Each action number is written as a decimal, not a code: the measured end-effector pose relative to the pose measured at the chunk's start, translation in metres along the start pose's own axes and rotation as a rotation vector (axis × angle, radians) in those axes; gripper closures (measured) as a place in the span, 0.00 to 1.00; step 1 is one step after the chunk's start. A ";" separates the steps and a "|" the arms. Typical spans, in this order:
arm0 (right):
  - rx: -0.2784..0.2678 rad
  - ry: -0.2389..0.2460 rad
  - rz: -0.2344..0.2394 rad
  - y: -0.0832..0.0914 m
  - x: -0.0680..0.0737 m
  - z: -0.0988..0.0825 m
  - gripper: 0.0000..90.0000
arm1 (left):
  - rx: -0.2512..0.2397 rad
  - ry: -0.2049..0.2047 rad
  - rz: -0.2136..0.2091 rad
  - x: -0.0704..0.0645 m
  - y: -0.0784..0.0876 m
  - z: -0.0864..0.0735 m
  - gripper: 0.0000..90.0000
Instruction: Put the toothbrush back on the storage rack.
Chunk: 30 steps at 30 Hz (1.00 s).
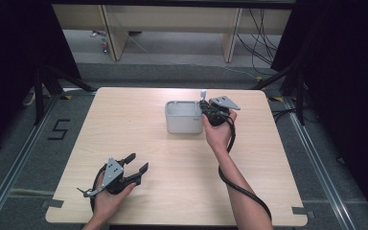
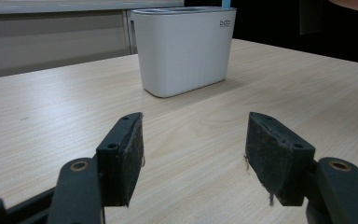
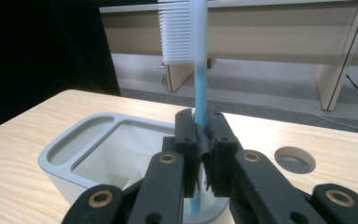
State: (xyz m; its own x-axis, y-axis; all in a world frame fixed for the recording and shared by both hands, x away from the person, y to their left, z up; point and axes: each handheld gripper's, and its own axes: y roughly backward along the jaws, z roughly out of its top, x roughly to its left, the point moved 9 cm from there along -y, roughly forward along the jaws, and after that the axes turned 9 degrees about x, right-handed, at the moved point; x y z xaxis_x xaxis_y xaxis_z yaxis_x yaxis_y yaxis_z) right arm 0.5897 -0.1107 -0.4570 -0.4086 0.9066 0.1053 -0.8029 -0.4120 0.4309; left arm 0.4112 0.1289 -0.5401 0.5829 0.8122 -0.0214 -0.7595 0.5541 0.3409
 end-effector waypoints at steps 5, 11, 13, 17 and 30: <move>0.002 -0.008 0.003 -0.002 0.000 -0.004 0.95 | -0.016 0.001 -0.009 -0.001 -0.001 0.001 0.41; 0.019 -0.011 -0.001 -0.005 0.001 -0.011 0.95 | -0.001 0.000 -0.001 0.000 0.000 0.000 0.41; 0.020 0.000 0.001 -0.006 0.001 -0.012 0.95 | 0.000 -0.001 -0.001 0.000 0.000 0.000 0.41; 0.033 -0.015 0.000 -0.006 0.001 -0.015 0.95 | -0.016 -0.001 -0.008 -0.001 -0.001 0.001 0.41; 0.045 0.008 -0.008 -0.010 0.001 -0.022 0.95 | -0.015 -0.004 -0.009 -0.001 -0.002 0.001 0.41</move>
State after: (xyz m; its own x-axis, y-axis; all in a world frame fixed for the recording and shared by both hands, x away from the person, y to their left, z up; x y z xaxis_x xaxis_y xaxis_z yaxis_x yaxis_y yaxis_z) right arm 0.5879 -0.1076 -0.4814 -0.4057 0.9091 0.0942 -0.7862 -0.3997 0.4712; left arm 0.4121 0.1271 -0.5396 0.5909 0.8065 -0.0209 -0.7583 0.5640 0.3269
